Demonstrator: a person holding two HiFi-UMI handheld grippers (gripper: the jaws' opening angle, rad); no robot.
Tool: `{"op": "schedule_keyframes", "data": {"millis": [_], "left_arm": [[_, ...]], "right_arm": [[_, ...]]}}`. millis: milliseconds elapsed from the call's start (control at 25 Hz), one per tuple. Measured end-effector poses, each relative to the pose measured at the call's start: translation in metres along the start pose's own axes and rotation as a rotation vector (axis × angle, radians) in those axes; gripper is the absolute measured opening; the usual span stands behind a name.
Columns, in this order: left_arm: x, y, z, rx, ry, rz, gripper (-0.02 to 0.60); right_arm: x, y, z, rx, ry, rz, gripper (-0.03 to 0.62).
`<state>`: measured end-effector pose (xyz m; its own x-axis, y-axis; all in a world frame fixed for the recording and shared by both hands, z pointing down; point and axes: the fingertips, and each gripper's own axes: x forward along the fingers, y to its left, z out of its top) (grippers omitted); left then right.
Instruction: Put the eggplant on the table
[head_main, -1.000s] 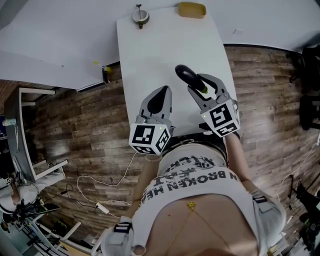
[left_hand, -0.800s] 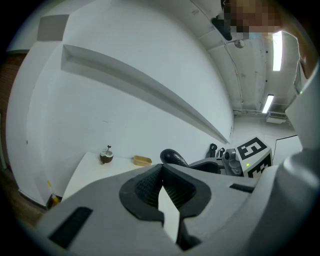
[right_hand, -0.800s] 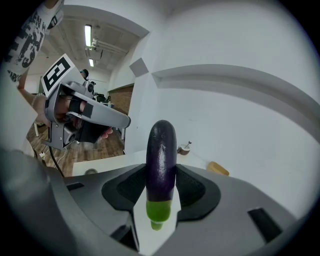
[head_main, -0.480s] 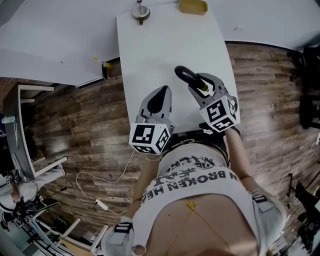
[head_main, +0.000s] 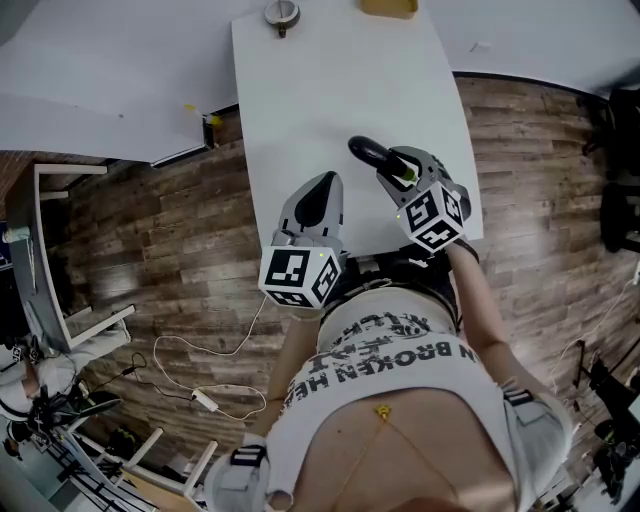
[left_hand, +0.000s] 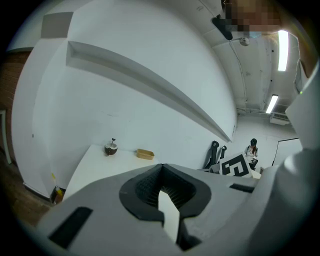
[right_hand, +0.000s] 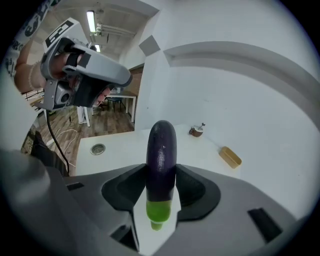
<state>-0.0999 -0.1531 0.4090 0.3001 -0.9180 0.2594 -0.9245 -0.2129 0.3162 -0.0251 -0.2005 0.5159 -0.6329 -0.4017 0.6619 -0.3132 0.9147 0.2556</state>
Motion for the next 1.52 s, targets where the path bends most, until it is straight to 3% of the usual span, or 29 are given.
{"op": "schedule_keyframes", "data": {"millis": [360, 720, 1520], "left_arm": [[-0.01, -0.002, -0.01, -0.005, 0.012, 0.018, 0.006], [-0.019, 0.006, -0.016, -0.018, 0.017, 0.055, 0.006], [-0.023, 0.018, -0.022, -0.033, 0.028, 0.075, 0.006]], "right_arm": [[0.019, 0.02, -0.035, -0.104, 0.106, 0.04, 0.183], [0.045, 0.035, -0.065, -0.025, 0.162, 0.142, 0.183], [0.081, 0.051, -0.103, 0.063, 0.251, 0.23, 0.183]]}}
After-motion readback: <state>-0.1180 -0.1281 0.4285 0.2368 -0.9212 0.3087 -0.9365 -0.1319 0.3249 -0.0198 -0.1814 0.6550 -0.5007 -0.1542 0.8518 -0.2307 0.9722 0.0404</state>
